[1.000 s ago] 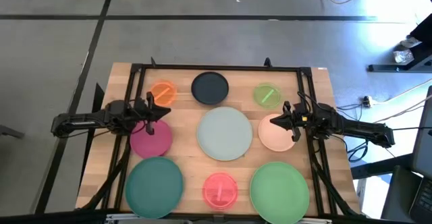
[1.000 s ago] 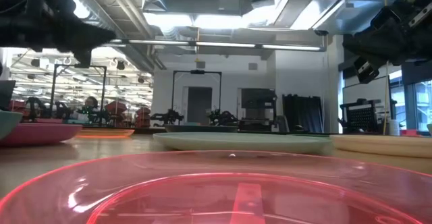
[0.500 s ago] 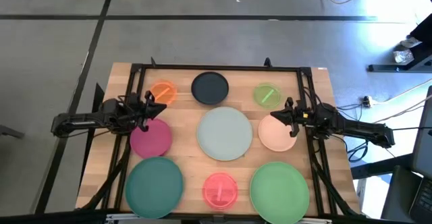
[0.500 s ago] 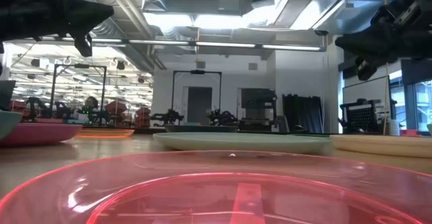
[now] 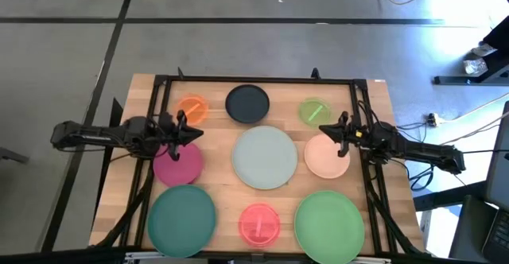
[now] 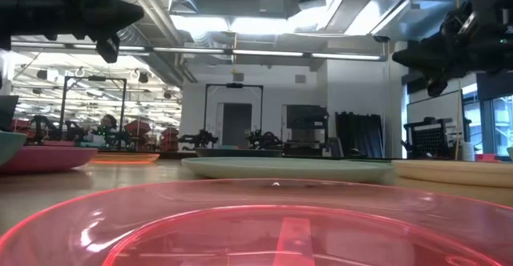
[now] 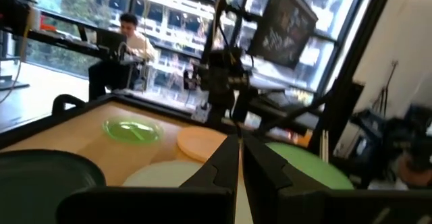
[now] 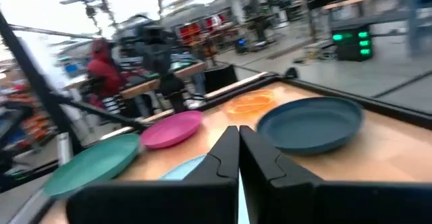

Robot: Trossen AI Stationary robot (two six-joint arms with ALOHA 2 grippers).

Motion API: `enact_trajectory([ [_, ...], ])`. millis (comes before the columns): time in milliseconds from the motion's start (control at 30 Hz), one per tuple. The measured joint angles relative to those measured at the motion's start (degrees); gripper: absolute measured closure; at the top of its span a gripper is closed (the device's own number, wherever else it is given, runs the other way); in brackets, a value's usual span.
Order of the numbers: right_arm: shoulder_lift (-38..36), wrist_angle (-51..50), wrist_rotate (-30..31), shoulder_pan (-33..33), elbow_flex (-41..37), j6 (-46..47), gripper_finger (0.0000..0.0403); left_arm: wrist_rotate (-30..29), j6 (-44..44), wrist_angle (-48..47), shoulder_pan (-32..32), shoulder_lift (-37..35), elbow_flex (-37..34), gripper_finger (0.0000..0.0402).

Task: Stack plastic plates
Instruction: Stack the green plate on top of the gray plate

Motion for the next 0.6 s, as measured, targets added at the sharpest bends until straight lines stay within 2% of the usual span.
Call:
enact_trajectory([
  [133,1.95,2.9,1.47,0.0,-0.03,-2.24,0.0402,0.0,3.04,0.86,-2.1,6.88,2.24,0.0388],
  [300,6.26,11.23,2.35,0.0,-0.03,-5.13,0.0402,0.01,3.67,8.38,-3.74,14.03,2.79,0.0388],
  [600,18.1,24.54,0.68,0.02,-0.03,-6.45,0.0402,-3.42,2.91,12.48,-4.12,17.11,2.86,0.0388],
])
